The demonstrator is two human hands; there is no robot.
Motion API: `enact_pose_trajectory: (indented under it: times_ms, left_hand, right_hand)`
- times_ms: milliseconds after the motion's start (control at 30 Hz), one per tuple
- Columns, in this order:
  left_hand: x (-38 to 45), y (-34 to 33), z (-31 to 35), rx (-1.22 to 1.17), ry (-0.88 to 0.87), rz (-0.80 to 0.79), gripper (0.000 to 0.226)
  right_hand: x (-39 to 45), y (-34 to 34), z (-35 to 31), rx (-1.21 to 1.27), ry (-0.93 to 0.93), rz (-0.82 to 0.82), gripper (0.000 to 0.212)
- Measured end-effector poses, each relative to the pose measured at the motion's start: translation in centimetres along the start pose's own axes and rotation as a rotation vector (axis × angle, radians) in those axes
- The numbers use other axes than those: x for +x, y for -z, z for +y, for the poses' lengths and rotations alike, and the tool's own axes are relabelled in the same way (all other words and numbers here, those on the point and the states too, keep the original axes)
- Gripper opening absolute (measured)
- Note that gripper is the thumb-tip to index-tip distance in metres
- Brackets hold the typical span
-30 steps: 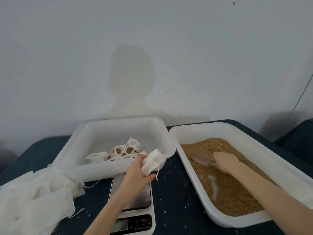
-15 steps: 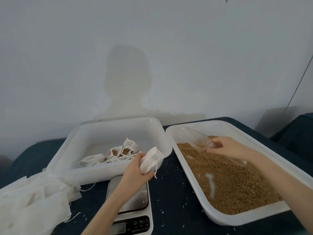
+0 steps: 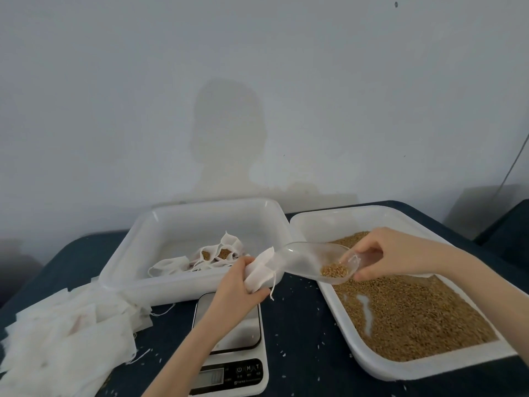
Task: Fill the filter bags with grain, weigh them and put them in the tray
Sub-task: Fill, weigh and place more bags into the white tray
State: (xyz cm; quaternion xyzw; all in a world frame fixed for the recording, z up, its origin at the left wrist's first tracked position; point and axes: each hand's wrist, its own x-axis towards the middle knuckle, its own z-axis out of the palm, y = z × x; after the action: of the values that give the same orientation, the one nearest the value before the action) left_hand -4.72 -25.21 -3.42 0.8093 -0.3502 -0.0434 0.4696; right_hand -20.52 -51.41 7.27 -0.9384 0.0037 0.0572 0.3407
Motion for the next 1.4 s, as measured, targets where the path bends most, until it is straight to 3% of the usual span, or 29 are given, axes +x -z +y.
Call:
enact_pose_trajectory:
  times_ms: [267,467,633,967,1400]
  left_hand:
    - [-0.6,0.2,0.2,0.027,-0.009,0.031,0.047]
    - [-0.9,-0.1,0.5,0.039,-0.019,0.052,0.046]
    - [-0.8,-0.7,0.8,-0.037,0.017,0.045,0.044]
    - [-1.0,-0.8,1.1,-0.362,0.017,-0.015,0.022]
    - [-0.8,-1.4,1.8,-0.473,0.099,-0.164,0.013]
  right_hand:
    - [0.4,-0.6,-2.2,-0.481,-0.086,0.157,0.037]
    - [1.0,-0.5,-4.3,-0.731,-0.064,0.171,0.040]
    - [2.1,-0.3,-6.4,-0.914,-0.045,0.223,0.026]
    - [3.2,0.4,-9.8,-0.929,-0.011,0.180,0.024]
    - [3.8,1.5,-11.6,-0.961,-0.017,0.130,0.032]
